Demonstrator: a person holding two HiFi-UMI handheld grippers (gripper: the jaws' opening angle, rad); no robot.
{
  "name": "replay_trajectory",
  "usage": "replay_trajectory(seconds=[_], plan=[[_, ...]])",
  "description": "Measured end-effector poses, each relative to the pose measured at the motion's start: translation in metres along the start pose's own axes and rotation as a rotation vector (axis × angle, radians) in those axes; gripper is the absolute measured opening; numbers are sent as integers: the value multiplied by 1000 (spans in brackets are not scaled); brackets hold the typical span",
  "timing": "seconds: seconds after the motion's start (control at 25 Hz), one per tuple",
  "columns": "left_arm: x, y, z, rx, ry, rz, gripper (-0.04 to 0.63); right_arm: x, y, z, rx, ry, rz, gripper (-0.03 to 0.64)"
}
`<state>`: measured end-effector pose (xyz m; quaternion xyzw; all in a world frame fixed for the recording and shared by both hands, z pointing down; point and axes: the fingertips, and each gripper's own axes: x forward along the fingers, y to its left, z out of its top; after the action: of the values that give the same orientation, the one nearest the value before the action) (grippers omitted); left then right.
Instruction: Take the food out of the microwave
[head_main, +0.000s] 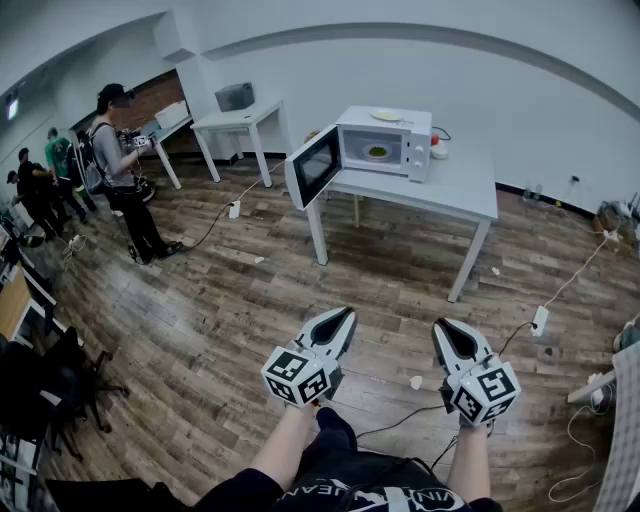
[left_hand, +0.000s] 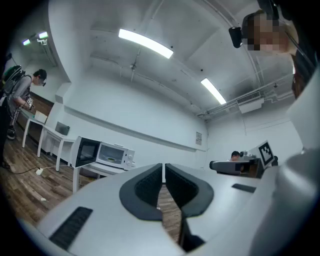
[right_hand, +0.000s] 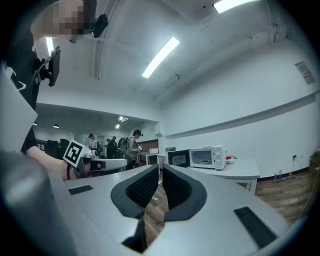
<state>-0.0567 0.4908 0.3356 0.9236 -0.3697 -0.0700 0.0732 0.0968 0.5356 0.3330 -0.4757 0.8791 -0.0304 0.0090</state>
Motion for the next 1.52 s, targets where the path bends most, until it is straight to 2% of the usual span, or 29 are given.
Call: replay_trajectory(seconds=[0.28,0.52,0.96,1.28,1.52], plan=[[23,24,-9,-17,25,6,25,27,-21,-17,39,34,-21,44],[56,75,-14,-50,32,33,25,75,-44,-27,28,64,-43,44],[147,163,1,-61,46,-46,25,185,-101,-21,100,19,-81,46],[177,240,-2,-98,43,-58,25,264,-118,-33,116,30,-80,46],[186,265,-10,-140,49,-54,25,283,-127,-49,132,86,-96,46]])
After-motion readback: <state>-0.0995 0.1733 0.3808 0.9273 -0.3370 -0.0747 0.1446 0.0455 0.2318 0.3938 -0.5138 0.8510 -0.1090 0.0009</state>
